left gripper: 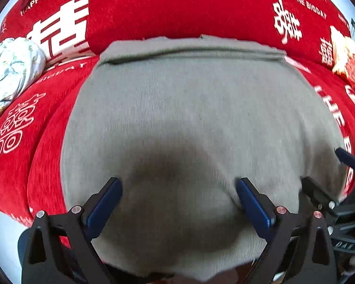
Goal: Fold small clothes
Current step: 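Grasp the sweater hem with both tools and fold it toward the collar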
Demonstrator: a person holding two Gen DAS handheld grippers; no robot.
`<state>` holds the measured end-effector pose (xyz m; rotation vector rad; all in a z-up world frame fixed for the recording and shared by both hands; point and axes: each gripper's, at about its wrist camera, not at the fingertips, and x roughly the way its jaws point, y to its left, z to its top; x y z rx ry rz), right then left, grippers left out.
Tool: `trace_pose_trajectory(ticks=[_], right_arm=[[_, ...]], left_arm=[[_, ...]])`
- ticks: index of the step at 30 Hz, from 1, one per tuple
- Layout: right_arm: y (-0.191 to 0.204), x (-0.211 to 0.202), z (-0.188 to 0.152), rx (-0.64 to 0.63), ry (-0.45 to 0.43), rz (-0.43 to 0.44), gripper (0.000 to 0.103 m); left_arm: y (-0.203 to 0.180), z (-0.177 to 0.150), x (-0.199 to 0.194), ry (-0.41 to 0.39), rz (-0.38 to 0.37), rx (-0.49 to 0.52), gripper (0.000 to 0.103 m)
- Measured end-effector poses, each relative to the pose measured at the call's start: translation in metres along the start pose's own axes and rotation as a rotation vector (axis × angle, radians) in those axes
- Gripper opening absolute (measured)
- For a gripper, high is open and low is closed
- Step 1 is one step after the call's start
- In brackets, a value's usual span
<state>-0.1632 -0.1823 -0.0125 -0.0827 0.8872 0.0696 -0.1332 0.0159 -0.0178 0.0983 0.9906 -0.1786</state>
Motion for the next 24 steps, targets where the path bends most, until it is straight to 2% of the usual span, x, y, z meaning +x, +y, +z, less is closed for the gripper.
trace_pose_trajectory(ticks=[3, 5, 8, 10, 12, 15, 17, 19, 20, 21, 22, 24], right_arm=[[0.008, -0.003, -0.013, -0.100, 0.047, -0.027, 0.102], [0.005, -0.007, -0.019, -0.104, 0.084, -0.028, 0.102], [-0.019, -0.018, -0.031, 0.006, 0.061, -0.056, 0.102], [-0.042, -0.018, -0.035, 0.117, 0.070, -0.064, 0.102], [-0.058, -0.015, -0.037, 0.193, 0.090, -0.052, 0.102], [-0.060, -0.006, -0.040, 0.202, 0.146, 0.003, 0.102], [-0.056, -0.003, -0.041, 0.173, 0.167, -0.017, 0.102], [-0.051, -0.004, -0.040, 0.141, 0.184, -0.011, 0.095], [-0.049, -0.006, -0.040, 0.128, 0.190, -0.016, 0.088], [-0.047, -0.008, -0.040, 0.121, 0.196, -0.011, 0.075], [-0.045, -0.011, -0.041, 0.106, 0.208, -0.010, 0.069], [-0.042, -0.015, -0.040, 0.070, 0.225, 0.001, 0.034]], left_arm=[[0.005, -0.016, -0.004, 0.088, -0.030, 0.001, 0.102], [0.014, -0.027, -0.014, 0.087, -0.028, -0.023, 0.102], [0.043, -0.041, -0.027, 0.059, -0.021, -0.131, 0.102], [0.062, -0.049, -0.020, 0.095, -0.009, -0.207, 0.102], [0.072, -0.056, -0.005, 0.167, -0.036, -0.256, 0.102], [0.068, -0.063, 0.012, 0.243, -0.076, -0.248, 0.102], [0.060, -0.065, 0.018, 0.262, -0.095, -0.219, 0.099], [0.056, -0.066, 0.012, 0.249, -0.119, -0.197, 0.081], [0.053, -0.066, 0.008, 0.239, -0.119, -0.189, 0.074], [0.051, -0.067, 0.005, 0.233, -0.128, -0.180, 0.058], [0.050, -0.068, 0.002, 0.231, -0.139, -0.176, 0.037], [0.048, -0.069, -0.005, 0.227, -0.154, -0.165, 0.022]])
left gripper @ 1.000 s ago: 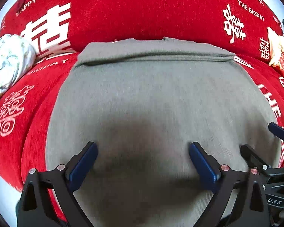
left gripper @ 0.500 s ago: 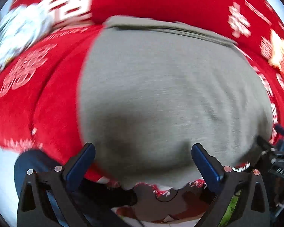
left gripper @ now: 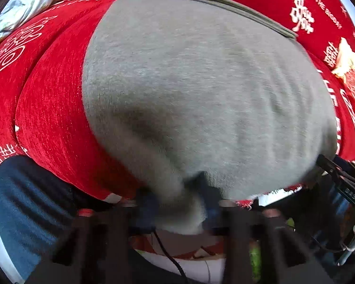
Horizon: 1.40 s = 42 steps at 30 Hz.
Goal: Fold small clothes
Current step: 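Grasp the sweater hem with both tools and fold it toward the collar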
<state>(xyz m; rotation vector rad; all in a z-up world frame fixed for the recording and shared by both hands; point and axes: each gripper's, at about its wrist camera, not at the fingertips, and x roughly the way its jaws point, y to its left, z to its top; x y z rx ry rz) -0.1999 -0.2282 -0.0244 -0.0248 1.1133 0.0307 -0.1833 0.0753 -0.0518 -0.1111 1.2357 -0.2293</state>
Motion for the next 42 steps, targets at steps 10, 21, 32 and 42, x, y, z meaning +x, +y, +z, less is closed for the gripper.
trace_pose_trajectory(ticks=[10, 21, 32, 42], right_arm=[[-0.029, -0.037, 0.008, 0.104, -0.090, 0.294, 0.015], [-0.038, -0.031, 0.102, 0.218, -0.268, 0.296, 0.015], [-0.056, -0.004, 0.096, 0.279, -0.263, 0.313, 0.054], [-0.046, -0.002, 0.082, 0.267, -0.303, 0.305, 0.050]], left_arm=[[-0.008, 0.010, -0.057, -0.164, -0.074, 0.036, 0.013], [0.002, 0.116, -0.067, -0.293, -0.047, -0.044, 0.013], [0.026, 0.116, -0.035, -0.246, -0.171, -0.164, 0.084], [-0.003, 0.110, -0.025, -0.248, -0.164, -0.143, 0.044]])
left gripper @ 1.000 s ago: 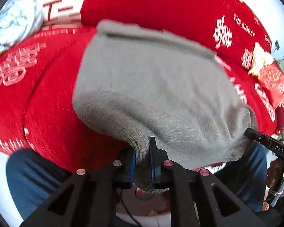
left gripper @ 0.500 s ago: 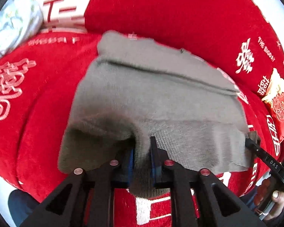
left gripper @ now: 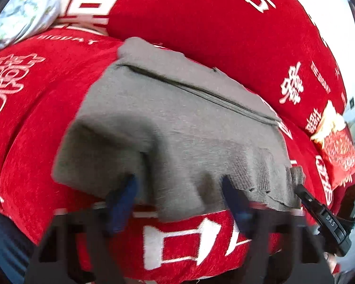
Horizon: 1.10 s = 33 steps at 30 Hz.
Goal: Fold small clothes
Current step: 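Grasp the sweater hem with both tools and fold it toward the collar, then hold the folded hem down on the sweater body with both tools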
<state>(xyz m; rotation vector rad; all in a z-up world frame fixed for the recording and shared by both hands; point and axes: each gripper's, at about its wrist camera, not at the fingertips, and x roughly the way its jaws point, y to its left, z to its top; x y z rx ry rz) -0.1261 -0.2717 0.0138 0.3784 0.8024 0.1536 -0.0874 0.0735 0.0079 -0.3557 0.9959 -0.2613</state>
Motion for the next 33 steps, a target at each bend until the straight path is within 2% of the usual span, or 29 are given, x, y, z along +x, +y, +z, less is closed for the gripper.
trace_pose_trajectory(ticks=[1, 2, 3, 6, 10, 17, 24, 33], right_arm=[[0.003, 0.004, -0.001, -0.016, 0.012, -0.009, 0.041], [0.007, 0.008, 0.000, -0.044, 0.033, -0.024, 0.012], [0.009, 0.009, 0.000, -0.050, 0.045, -0.022, 0.011], [0.012, -0.009, 0.004, -0.056, 0.005, -0.003, 0.011], [0.017, -0.033, 0.017, -0.054, -0.052, 0.024, 0.011], [0.037, -0.046, 0.041, -0.089, -0.103, 0.015, 0.011], [0.046, -0.041, 0.072, -0.106, -0.127, 0.016, 0.011], [0.049, -0.012, 0.103, -0.107, -0.109, 0.000, 0.010]], left_arm=[[-0.004, 0.002, 0.004, 0.018, 0.012, 0.013, 0.025], [-0.005, 0.003, 0.006, 0.025, 0.023, 0.021, 0.018], [-0.004, 0.003, 0.005, 0.022, 0.028, 0.023, 0.014], [0.000, 0.006, -0.012, -0.029, -0.005, -0.003, 0.013], [-0.003, 0.013, -0.041, -0.117, -0.038, 0.019, 0.013], [-0.011, 0.033, -0.057, -0.183, -0.044, 0.033, 0.012], [-0.011, 0.056, -0.053, -0.216, -0.032, 0.019, 0.012], [-0.014, 0.081, -0.032, -0.213, 0.005, 0.022, 0.012]])
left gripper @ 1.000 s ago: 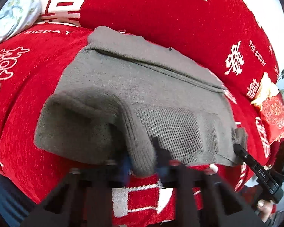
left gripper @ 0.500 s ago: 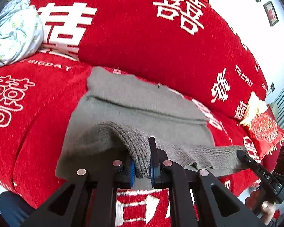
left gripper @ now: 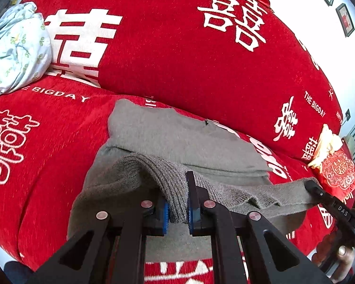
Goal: Fold small clothes
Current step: 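Hold the folded hem down on the sweater body with both tools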
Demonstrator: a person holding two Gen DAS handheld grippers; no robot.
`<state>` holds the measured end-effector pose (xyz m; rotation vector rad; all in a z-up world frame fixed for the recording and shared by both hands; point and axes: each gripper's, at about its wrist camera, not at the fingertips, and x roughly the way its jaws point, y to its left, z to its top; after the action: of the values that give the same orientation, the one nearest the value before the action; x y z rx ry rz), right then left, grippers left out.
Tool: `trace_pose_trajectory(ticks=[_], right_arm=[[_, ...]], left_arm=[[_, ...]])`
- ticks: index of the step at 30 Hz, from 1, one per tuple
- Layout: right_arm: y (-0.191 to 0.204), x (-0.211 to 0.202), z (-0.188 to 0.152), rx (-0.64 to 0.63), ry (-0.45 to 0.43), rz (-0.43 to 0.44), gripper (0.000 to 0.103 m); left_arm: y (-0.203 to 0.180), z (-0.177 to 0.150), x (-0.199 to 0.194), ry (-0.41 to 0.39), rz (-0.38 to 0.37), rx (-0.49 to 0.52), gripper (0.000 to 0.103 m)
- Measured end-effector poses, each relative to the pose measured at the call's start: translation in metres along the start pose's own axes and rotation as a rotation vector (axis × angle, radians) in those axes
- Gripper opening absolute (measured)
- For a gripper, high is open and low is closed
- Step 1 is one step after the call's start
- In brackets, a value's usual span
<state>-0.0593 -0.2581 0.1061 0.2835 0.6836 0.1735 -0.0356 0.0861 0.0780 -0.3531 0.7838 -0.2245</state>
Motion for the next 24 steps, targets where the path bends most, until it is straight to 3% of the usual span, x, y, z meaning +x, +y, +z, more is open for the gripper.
trace_pose_trajectory(ticks=[24], right_arm=[[0.013, 0.056, 0.056, 0.005, 0.012, -0.018, 0.010]], left_arm=[[0.002, 0.060, 0.034, 0.015, 0.036, 0.008, 0.012]])
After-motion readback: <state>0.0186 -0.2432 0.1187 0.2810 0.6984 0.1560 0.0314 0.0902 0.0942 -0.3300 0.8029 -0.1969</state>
